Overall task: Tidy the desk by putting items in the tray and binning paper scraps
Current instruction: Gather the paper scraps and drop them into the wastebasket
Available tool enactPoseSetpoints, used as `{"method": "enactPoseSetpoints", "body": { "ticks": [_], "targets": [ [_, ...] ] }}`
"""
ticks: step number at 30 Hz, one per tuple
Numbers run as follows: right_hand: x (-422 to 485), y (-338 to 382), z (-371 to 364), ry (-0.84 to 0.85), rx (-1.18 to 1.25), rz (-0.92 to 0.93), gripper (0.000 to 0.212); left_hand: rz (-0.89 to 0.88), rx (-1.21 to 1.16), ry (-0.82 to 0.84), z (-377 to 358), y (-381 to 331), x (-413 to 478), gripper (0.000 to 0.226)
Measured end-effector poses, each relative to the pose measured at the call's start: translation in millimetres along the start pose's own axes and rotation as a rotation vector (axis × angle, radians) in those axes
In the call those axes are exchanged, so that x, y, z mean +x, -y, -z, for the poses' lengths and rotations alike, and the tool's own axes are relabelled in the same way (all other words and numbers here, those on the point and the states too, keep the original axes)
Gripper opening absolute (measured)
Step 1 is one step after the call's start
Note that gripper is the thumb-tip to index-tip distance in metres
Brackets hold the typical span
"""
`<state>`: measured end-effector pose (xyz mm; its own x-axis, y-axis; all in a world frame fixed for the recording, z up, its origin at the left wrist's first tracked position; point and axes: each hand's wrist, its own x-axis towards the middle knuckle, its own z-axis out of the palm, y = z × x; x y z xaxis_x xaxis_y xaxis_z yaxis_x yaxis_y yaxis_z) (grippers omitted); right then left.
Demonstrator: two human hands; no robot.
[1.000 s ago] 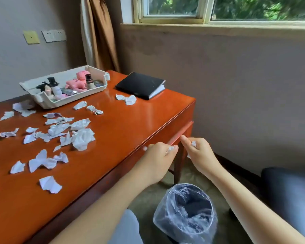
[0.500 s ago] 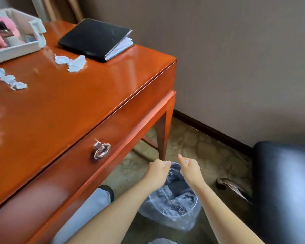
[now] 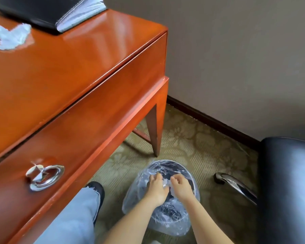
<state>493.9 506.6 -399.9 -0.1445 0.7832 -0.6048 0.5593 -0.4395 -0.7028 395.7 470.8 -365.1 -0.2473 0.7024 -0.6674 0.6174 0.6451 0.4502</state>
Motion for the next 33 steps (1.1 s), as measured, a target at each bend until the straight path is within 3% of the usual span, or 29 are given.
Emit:
{"method": "enactPoseSetpoints", "body": {
  "ticks": [8, 10, 14, 21, 26, 33],
  "targets": [
    [-7, 15, 18, 0.05, -0.163, 0.071, 0.013, -0.093, 0.175, 0.03, 21, -9, -9, 0.046],
    [-14, 32, 26, 0.037, -0.246, 0.108, 0.024, -0.115, 0.148, 0.013, 34, -13, -17, 0.042],
    [-37, 70, 40, 0.049, -0.406, 0.195, 0.023, -0.183, 0.115, -0.032, 67, -21, -44, 0.037],
    [-104, 157, 63, 0.07, -0.711, 0.323, 0.029, -0.383, 0.269, -0.136, 146, -29, -133, 0.027],
    [-167, 218, 73, 0.02, -0.862, 0.57, 0.024, -0.491, 0.39, -0.216, 197, -24, -209, 0.027],
    [-260, 294, 51, -0.04, -0.939, 0.887, 0.026, -0.588, 0.348, -0.319, 258, 5, -308, 0.019]
  ]
}}
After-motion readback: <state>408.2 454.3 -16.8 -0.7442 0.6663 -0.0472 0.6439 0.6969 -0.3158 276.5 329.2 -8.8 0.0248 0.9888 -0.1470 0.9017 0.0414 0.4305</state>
